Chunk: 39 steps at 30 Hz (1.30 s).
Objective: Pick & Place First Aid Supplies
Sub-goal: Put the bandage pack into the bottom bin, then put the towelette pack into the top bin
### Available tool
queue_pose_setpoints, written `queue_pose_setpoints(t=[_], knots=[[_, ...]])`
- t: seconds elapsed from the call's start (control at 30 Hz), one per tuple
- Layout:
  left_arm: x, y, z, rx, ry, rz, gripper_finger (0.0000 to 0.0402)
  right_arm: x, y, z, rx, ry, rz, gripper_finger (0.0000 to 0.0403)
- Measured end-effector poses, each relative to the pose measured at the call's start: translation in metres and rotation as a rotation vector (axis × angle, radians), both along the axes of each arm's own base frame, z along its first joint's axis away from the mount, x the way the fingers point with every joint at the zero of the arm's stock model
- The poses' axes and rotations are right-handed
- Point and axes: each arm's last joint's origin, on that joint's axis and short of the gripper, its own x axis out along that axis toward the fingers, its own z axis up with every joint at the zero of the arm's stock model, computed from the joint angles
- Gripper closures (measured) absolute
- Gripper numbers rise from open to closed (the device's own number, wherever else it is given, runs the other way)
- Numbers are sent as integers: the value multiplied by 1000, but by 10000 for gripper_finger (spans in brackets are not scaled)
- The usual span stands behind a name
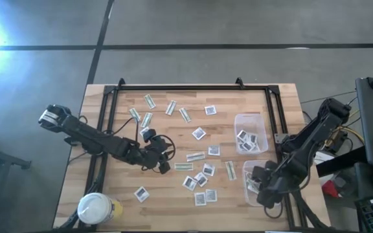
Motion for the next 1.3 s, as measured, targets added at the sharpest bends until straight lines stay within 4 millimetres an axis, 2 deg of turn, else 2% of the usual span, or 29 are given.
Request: queue_pose_setpoints(t=[0.37,0.6,0.9,1.13,1.3], knots=[[0,0,0,0,0,0,282,1,3,-5,5,42,-17,394],[0,0,0,0,0,0,282,6,9,-17,-29,95,-12,392],[0,0,0,2,2,0,282,9,14,-33,-51,199,17,333],[0,0,0,2,3,0,282,1,0,-17,-41,197,3,296],[-1,0,-1,6,13,0,282,-5,-9,1,-16,89,-29,289]])
